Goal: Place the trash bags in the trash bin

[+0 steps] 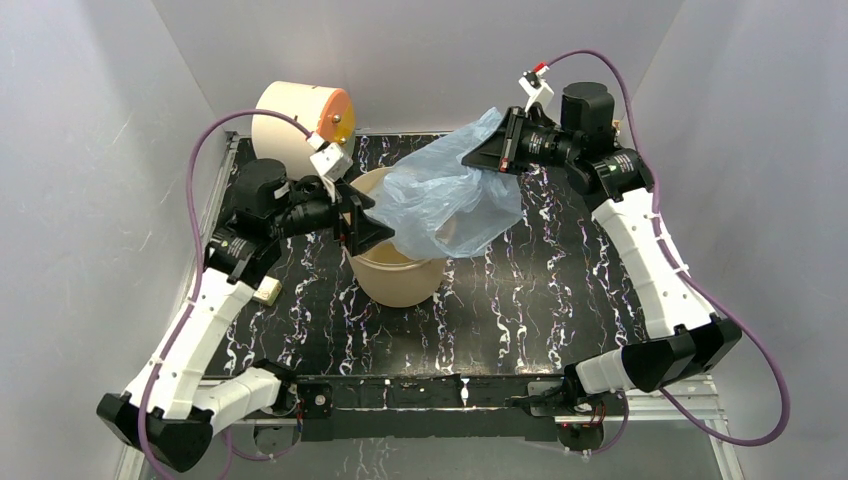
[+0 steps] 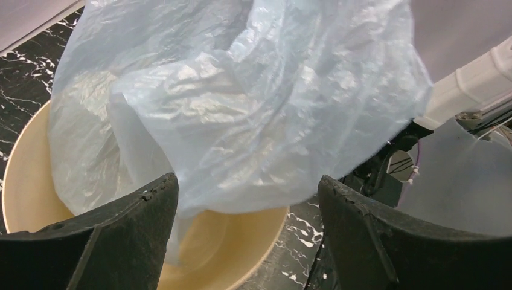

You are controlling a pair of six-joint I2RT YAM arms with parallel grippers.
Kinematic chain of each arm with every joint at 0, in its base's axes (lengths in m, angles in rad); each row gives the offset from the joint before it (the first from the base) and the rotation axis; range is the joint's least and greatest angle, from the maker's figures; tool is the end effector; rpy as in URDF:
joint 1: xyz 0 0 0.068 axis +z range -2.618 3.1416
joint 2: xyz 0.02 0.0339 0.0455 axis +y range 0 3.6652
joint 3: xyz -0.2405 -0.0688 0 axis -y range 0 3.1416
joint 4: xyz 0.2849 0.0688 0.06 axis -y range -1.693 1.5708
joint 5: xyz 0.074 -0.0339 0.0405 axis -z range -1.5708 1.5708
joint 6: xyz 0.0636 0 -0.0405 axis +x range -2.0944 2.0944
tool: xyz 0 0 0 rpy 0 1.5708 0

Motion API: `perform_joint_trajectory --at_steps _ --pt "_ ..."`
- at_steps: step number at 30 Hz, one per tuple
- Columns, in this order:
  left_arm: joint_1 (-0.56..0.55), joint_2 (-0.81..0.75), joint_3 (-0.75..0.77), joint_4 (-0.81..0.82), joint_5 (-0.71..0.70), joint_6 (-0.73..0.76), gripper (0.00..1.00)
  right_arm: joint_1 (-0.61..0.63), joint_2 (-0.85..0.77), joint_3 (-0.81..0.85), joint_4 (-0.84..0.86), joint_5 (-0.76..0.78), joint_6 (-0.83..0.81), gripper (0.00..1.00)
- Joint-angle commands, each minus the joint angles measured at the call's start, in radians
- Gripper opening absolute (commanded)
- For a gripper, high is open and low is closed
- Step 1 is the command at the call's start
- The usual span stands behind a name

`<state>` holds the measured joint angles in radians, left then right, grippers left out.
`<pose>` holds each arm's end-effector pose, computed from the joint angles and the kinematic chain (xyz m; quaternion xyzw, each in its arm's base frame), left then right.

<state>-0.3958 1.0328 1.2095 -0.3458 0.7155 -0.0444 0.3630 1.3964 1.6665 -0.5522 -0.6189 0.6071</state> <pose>0.2487 -0.1491 0.4086 0.3475 0.6654 -0.3931 0.5310 0.3213 0.1615 0.4492 -0.0889 0.7781 0.4822 0.3926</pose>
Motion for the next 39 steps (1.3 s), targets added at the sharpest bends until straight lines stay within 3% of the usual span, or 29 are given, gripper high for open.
perform_joint_trajectory --at_steps 1,4,10,15,20,25,28,34,39 --pt "0.003 0.056 -0.014 0.144 0.019 -0.008 0.78 0.027 0.021 0.057 0.056 -0.052 0.007 0.0" --pt "0.002 0.116 -0.001 0.211 -0.004 -0.032 0.7 0.043 0.038 0.077 0.058 -0.049 0.008 0.0" --pt "0.003 0.141 -0.017 0.156 -0.195 -0.054 0.31 0.061 0.091 0.152 0.058 -0.038 0.019 0.0" --pt "0.002 0.102 -0.111 0.164 -0.316 -0.133 0.19 0.1 0.17 0.25 0.011 0.013 0.006 0.0" --pt "0.004 0.103 -0.142 0.1 -0.414 -0.155 0.17 0.173 0.269 0.368 -0.08 0.116 -0.029 0.0" --pt "0.003 0.03 -0.146 0.094 -0.402 -0.178 0.38 0.225 0.317 0.422 -0.101 0.156 -0.049 0.0" --pt "0.004 -0.013 -0.104 0.031 -0.39 -0.164 0.59 0.249 0.351 0.449 -0.14 0.176 -0.072 0.0" --pt "0.004 -0.098 -0.069 -0.045 -0.488 -0.11 0.68 0.263 0.356 0.435 -0.133 0.181 -0.085 0.0" --pt "0.004 -0.064 0.025 -0.089 -0.639 -0.102 0.78 0.274 0.328 0.413 -0.09 -0.017 -0.186 0.0"
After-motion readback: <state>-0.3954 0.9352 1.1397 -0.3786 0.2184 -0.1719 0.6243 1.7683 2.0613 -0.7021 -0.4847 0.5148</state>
